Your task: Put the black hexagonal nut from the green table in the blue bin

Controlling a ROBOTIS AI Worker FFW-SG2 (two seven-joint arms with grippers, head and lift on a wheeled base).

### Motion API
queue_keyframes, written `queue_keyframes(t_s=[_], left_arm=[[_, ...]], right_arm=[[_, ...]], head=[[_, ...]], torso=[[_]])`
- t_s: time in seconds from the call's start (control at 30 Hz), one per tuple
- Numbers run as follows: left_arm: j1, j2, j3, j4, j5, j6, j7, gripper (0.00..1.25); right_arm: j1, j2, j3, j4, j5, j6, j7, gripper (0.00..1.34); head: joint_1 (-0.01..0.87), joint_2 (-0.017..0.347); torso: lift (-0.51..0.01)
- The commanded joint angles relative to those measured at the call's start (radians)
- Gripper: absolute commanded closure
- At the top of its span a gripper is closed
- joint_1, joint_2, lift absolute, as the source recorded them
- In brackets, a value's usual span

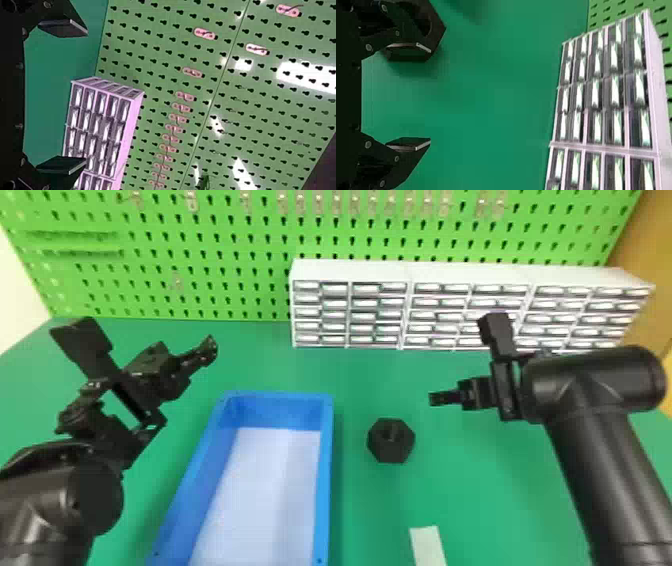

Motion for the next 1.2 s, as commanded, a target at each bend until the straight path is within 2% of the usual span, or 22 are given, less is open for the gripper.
queue_keyframes(t_s=[0.0, 0.23, 0.37, 1.17], left_arm=[[-0.002, 0.000, -0.002, 0.000, -0.001, 0.001, 0.000, 0.14], [-0.005, 0.000, -0.004, 0.000, -0.005, 0.001, 0.000, 0.14], [-0.006, 0.000, -0.005, 0.000, -0.006, 0.001, 0.000, 0.14], [-0.005, 0.003, -0.010, 0.000, -0.001, 0.002, 0.000, 0.14]], right_arm=[[0.001, 0.017, 0.030, 0.029, -0.028, -0.030, 0.000, 0.46], [-0.005, 0.032, 0.097, 0.061, -0.037, -0.043, 0.000, 0.46], [-0.008, 0.032, 0.114, 0.074, -0.043, -0.053, 0.000, 0.46], [-0.011, 0.037, 0.091, 0.172, -0.042, -0.127, 0.000, 0.46]], head=[[0.666, 0.032], [0.666, 0.032], [0.666, 0.032], [0.666, 0.032]], torso=[[-0.100], [-0.100], [-0.100], [-0.100]])
